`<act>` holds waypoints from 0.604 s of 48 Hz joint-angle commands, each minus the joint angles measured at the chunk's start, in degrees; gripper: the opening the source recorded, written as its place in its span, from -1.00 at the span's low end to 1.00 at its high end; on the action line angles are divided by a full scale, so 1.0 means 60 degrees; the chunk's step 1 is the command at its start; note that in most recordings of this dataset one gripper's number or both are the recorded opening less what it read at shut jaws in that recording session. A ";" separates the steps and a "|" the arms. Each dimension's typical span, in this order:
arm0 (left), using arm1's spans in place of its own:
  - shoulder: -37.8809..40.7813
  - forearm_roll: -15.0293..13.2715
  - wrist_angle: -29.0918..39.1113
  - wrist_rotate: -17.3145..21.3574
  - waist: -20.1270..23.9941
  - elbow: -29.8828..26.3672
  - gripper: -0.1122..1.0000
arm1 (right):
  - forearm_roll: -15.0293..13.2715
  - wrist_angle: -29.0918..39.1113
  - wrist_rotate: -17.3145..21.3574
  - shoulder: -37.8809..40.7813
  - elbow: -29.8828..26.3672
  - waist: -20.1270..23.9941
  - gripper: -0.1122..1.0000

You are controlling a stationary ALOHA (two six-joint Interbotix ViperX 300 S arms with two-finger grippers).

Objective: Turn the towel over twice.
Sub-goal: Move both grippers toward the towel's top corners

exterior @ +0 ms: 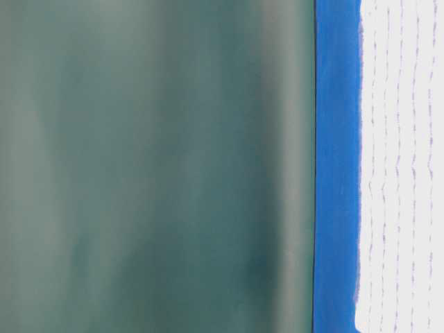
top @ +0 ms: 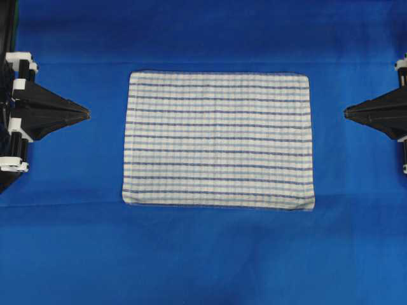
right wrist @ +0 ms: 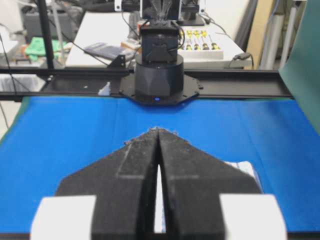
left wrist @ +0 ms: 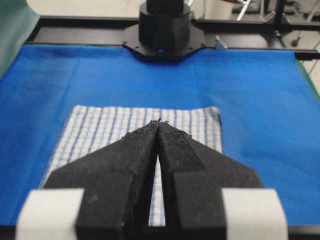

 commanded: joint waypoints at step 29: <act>0.1567 -0.0161 -0.0308 0.0146 0.1919 -0.0205 -0.79 | 0.0044 0.1084 0.0088 0.1509 -0.0308 -0.2622 -0.80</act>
